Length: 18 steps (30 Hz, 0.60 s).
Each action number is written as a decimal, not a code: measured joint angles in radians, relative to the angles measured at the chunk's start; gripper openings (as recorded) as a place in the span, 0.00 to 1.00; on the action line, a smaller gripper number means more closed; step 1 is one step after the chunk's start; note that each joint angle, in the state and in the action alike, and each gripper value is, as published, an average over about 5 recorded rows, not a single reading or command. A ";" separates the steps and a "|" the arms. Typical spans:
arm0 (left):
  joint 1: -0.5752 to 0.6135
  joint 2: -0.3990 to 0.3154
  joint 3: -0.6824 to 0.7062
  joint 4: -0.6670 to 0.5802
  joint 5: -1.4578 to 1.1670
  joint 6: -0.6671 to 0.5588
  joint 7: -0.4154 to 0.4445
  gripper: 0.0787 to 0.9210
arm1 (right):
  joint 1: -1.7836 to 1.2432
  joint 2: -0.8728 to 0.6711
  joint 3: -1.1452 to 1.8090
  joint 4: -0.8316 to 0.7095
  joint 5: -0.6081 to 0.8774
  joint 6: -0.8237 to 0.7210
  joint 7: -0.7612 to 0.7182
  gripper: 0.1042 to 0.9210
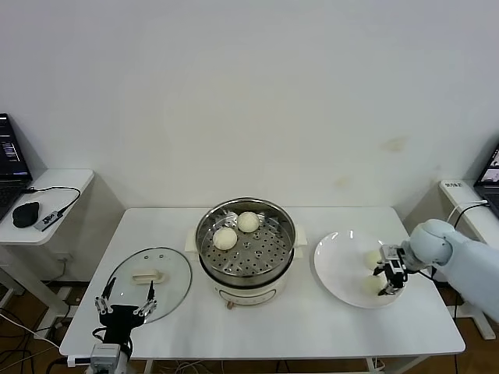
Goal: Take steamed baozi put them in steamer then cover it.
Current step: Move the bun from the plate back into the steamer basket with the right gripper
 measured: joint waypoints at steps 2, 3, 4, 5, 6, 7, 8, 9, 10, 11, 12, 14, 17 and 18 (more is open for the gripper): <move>-0.001 0.000 0.001 -0.003 0.000 0.000 0.000 0.88 | 0.031 -0.009 -0.015 0.011 0.017 -0.005 -0.002 0.58; -0.001 0.000 0.001 -0.005 0.000 0.000 0.000 0.88 | 0.049 -0.013 -0.023 0.017 0.026 -0.007 -0.003 0.58; 0.000 0.000 0.001 -0.007 0.000 0.000 0.000 0.88 | 0.067 -0.016 -0.031 0.022 0.037 -0.010 -0.004 0.58; 0.000 0.001 0.001 -0.009 0.000 0.000 0.000 0.88 | 0.087 -0.019 -0.039 0.028 0.048 -0.012 -0.005 0.58; 0.001 0.001 0.002 -0.010 0.000 0.000 0.000 0.88 | 0.109 -0.020 -0.048 0.034 0.059 -0.015 -0.006 0.58; 0.002 0.001 0.002 -0.011 0.000 0.000 0.000 0.88 | 0.131 -0.020 -0.058 0.039 0.071 -0.017 -0.006 0.58; 0.003 0.002 0.002 -0.013 0.000 0.000 0.000 0.88 | 0.156 -0.020 -0.069 0.045 0.083 -0.019 -0.006 0.58; 0.003 0.002 0.001 -0.014 -0.001 0.000 0.000 0.88 | 0.182 -0.019 -0.081 0.051 0.096 -0.021 -0.005 0.58; 0.004 0.002 0.001 -0.016 -0.001 0.000 0.000 0.88 | 0.209 -0.018 -0.095 0.056 0.109 -0.023 -0.004 0.58; 0.004 0.002 0.001 -0.018 -0.001 0.000 0.000 0.88 | 0.238 -0.015 -0.110 0.062 0.122 -0.025 -0.003 0.58; 0.004 0.002 0.001 -0.020 -0.001 0.000 0.000 0.88 | 0.268 -0.011 -0.126 0.066 0.135 -0.027 -0.002 0.58; 0.005 0.002 0.000 -0.023 -0.001 0.000 0.000 0.88 | 0.331 -0.001 -0.162 0.074 0.161 -0.030 0.002 0.59; 0.006 0.003 -0.001 -0.026 -0.002 0.000 0.000 0.88 | 0.432 0.027 -0.224 0.082 0.204 -0.036 0.011 0.59; 0.006 0.003 -0.001 -0.027 -0.004 0.000 0.000 0.88 | 0.465 0.039 -0.245 0.085 0.219 -0.038 0.014 0.59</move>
